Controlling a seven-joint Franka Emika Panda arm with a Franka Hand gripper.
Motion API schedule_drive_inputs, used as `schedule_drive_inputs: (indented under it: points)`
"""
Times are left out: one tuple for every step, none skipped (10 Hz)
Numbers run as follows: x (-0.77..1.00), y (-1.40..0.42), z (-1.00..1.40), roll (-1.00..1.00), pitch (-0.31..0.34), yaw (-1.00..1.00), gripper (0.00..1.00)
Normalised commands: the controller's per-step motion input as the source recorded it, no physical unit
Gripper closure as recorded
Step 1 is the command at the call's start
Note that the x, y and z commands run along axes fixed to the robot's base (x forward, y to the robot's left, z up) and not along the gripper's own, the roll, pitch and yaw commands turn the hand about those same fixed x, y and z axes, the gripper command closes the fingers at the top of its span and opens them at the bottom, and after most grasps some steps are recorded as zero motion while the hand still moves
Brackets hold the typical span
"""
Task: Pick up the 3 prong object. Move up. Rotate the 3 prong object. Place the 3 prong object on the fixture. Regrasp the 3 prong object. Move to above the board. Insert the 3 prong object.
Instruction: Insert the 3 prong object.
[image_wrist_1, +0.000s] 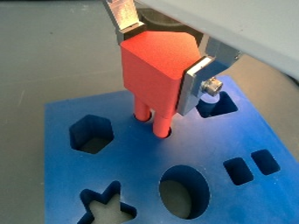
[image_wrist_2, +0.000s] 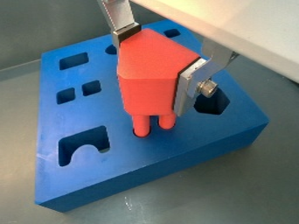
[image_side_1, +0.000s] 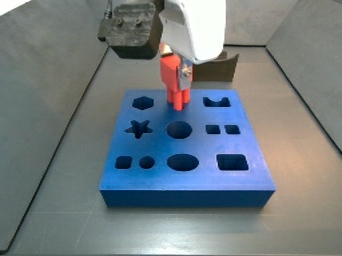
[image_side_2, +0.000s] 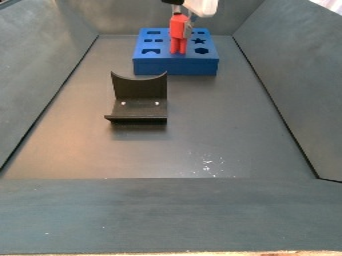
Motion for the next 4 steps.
schedule_drive_inputs:
  points:
    - [0.08,-0.08,-0.72,0.06,-0.04,0.0,1.0]
    - [0.16,0.03,-0.03,-0.05,0.109,0.0,1.0]
    - [0.0,0.0,0.0,0.0,0.0,0.0,0.0]
    - [0.0,0.0,0.0,0.0,0.0,0.0,0.0]
